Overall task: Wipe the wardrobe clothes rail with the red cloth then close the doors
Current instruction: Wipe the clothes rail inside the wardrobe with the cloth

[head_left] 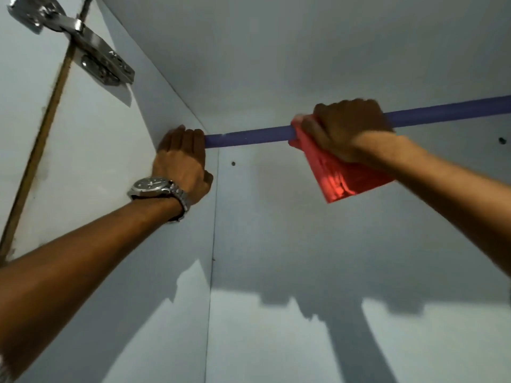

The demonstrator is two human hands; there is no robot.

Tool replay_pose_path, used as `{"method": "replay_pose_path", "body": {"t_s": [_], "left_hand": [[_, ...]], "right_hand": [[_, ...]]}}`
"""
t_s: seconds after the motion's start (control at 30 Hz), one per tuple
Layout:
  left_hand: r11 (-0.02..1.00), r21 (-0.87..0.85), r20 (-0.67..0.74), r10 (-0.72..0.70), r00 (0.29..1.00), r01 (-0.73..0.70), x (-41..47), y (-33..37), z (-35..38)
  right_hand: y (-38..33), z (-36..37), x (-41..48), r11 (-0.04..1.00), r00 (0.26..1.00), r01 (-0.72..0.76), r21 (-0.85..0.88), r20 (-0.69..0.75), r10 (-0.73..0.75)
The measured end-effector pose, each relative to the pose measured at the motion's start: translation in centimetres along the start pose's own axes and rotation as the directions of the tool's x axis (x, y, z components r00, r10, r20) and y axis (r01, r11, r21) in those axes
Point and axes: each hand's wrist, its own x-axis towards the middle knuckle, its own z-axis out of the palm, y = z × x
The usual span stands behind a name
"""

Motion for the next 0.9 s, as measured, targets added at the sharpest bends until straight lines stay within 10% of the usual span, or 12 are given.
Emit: {"method": "replay_pose_path", "body": {"t_s": [0.13,0.3,0.4,0.57,0.73,0.9], "left_hand": [[0.994,-0.093,0.02,-0.048,0.999,0.05,0.0,2.4,0.1],[0.966,-0.256,-0.129,-0.067,0.989,0.032,-0.7,8.4,0.4],[0.953,-0.303,-0.195,-0.055,0.979,-0.007,-0.2,11.6,0.0],[0.955,-0.28,-0.254,0.02,0.967,-0.093,1.0,17.5,-1.7],[0.95,-0.278,-0.308,0.054,0.95,-0.144,2.2,24.2,-3.4],[0.932,-0.32,-0.342,0.054,0.938,-0.17,3.2,29.0,-4.2]], "right_hand": [[-1.2,-0.2,1.8,0.973,0.971,-0.231,-0.023,0.051,0.232],[-0.2,1.4,-4.4,0.991,0.987,0.094,-0.093,-0.123,-0.105],[7.1,0.0,-4.4,0.999,0.997,-0.016,-0.049,-0.071,0.012],[13.7,-3.7,-1.3,0.963,0.891,-0.248,-0.102,0.366,0.268],[12.4,-1.5,-5.4,0.984,0.984,-0.151,-0.1,-0.106,0.14],[21.4,-2.5,-7.7,0.981,0.993,-0.11,-0.16,-0.06,0.101]]}}
